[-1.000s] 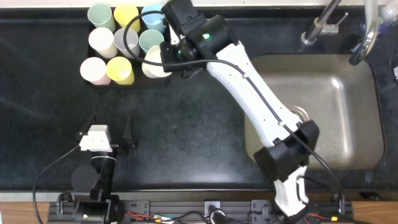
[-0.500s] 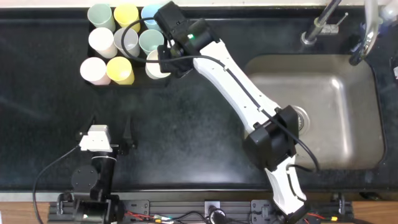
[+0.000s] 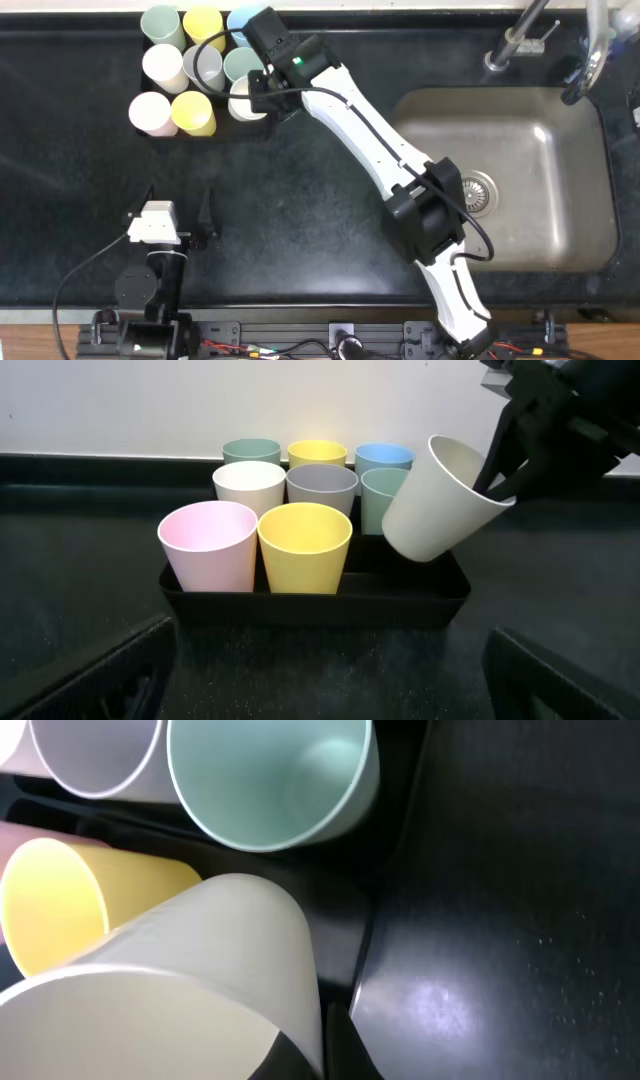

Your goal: Store Cups

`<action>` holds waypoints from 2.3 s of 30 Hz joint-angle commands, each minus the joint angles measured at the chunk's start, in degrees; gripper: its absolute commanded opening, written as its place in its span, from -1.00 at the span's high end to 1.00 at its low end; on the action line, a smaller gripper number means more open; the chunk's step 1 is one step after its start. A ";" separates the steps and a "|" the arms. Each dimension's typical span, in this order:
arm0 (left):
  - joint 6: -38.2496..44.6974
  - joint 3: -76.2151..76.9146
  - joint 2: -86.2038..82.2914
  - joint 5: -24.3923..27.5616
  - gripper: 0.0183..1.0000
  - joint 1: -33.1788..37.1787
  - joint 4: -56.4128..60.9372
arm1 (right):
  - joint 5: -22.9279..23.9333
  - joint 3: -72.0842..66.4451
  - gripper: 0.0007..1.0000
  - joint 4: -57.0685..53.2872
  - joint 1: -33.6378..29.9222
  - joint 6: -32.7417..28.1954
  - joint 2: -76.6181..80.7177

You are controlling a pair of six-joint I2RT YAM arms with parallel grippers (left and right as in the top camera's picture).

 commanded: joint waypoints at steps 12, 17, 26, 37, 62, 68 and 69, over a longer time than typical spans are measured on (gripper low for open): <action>0.61 -0.07 -0.57 0.55 -1.00 -0.15 -0.22 | 1.79 1.77 0.92 0.83 1.03 1.97 1.92; 0.61 -0.07 -0.57 0.55 -1.00 -0.15 -0.22 | 1.79 1.75 0.92 1.60 1.03 2.10 2.19; 0.61 -0.07 -0.57 0.55 -1.00 -0.15 -0.22 | 1.75 1.77 0.91 1.73 1.03 2.62 3.48; 0.61 -0.07 -0.57 0.55 -1.00 -0.15 -0.22 | 1.77 1.75 0.92 -0.02 1.03 2.58 3.76; 0.61 -0.07 -0.57 0.55 -1.00 -0.15 -0.22 | 1.75 1.70 0.86 -1.62 1.75 3.02 3.78; 0.61 -0.07 -0.57 0.55 -1.00 -0.15 -0.22 | 1.75 1.70 0.75 -1.62 1.81 3.02 3.78; 0.61 -0.07 -0.57 0.55 -1.00 -0.15 -0.22 | 1.75 1.70 0.74 -1.64 1.81 3.02 3.78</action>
